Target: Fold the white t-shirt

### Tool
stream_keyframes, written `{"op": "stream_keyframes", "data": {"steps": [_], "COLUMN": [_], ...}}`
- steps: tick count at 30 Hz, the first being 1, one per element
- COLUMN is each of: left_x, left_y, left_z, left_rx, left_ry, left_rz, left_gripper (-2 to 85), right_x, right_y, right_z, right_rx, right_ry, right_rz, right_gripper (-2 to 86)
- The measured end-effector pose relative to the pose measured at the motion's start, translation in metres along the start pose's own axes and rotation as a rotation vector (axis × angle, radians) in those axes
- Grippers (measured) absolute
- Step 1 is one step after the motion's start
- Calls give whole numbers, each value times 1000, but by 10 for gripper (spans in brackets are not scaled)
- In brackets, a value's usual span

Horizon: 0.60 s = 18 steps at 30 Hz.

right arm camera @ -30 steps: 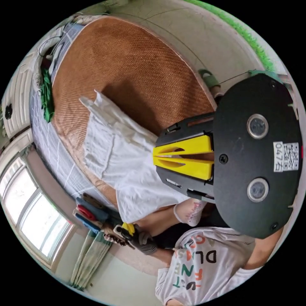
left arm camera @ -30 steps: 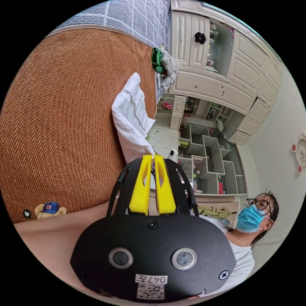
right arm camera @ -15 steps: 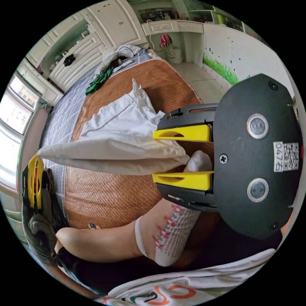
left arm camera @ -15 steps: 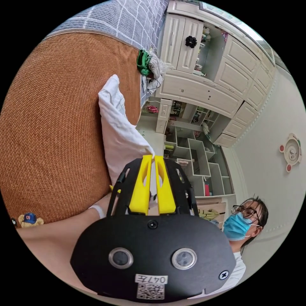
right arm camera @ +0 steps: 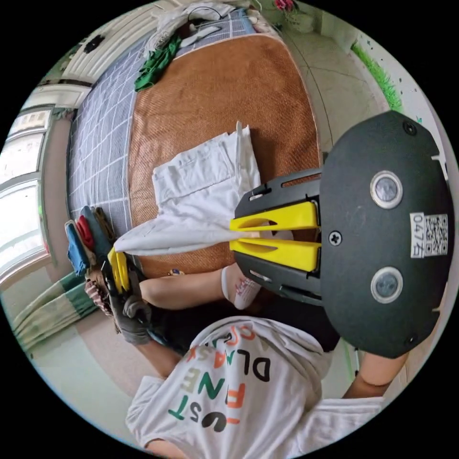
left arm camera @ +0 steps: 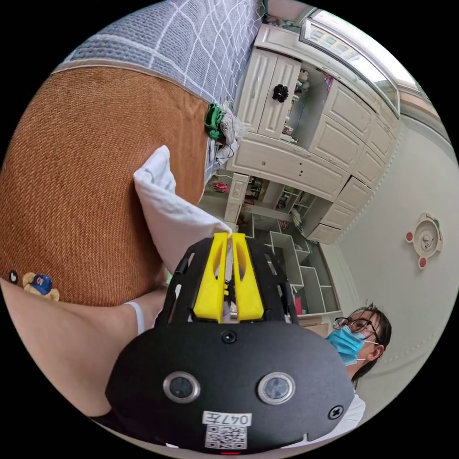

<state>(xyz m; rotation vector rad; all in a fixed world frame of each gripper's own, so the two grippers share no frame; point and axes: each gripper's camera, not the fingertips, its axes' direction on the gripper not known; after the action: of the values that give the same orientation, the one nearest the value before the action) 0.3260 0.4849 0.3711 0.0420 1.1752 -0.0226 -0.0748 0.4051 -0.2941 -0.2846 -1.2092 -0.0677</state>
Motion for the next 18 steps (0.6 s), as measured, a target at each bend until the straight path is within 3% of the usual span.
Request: {"op": "stream_keyframes", "data": {"steps": [6,9,11,14,18], "left_x": [3,1,2,26,33], "left_y": [-88,-127,-137,-135,-122], "left_z": [63,84,84,68,75], "left_rx": [27,51,58,41,-176], "left_ry": [-170,-239,-254,-373,-627], "left_rz": [34,80,97,253,416], "left_gripper": [6,51,83,96,93], "right_x": [168,231,248,244,198], "right_y": [12,41,67,124,195], "right_z": [25,50,52,26,24], "right_rx": [-24,-9,49,287,435], "right_ry": [-154,-125,-70,25,159], "right_rz": [170,346,434,558,684], "right_gripper": [6,28,58,84,94]}}
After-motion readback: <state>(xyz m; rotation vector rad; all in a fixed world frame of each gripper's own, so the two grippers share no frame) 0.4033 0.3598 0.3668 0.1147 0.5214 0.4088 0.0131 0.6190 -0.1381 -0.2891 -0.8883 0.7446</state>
